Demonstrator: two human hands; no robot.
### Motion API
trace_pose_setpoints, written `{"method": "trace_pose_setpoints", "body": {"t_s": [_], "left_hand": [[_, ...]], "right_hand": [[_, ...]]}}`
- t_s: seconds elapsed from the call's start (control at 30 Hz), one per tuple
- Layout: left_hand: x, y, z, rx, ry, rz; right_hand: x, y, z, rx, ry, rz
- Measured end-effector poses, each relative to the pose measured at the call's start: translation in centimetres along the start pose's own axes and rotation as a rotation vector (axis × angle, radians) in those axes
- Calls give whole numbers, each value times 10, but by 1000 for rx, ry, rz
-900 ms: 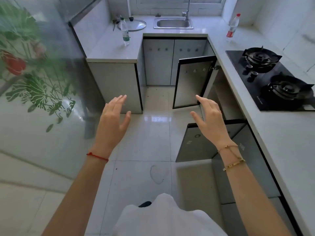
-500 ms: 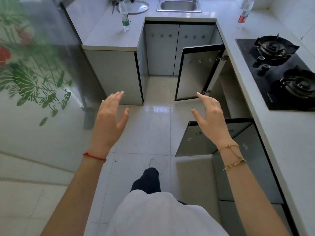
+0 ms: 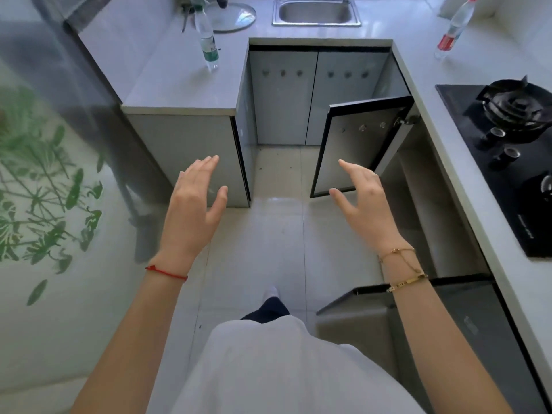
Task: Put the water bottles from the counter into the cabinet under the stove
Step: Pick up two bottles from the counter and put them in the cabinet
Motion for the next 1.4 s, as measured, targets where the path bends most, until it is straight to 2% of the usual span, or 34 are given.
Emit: {"method": "trace_pose_setpoints", "body": {"t_s": [0.23, 0.6, 1.03, 1.4], "left_hand": [[17, -121, 58, 26, 20, 17], [79, -260, 123, -8, 61, 58], [145, -458, 180, -174, -56, -101], [165, -551, 237, -338, -165, -141]], "right_hand": [[19, -129, 25, -18, -3, -41], [54, -291, 8, 10, -17, -34], [67, -572, 10, -181, -9, 85], [114, -718, 31, -270, -42, 222]]}}
Point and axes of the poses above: each hand's wrist, its own y-axis away from the middle knuckle, its own x-axis out of the palm, z = x × y, the point moved 4 cm from there along -y, towards the middle knuckle, and after that the axes turned 12 degrees about x, right-handed, at the moved point
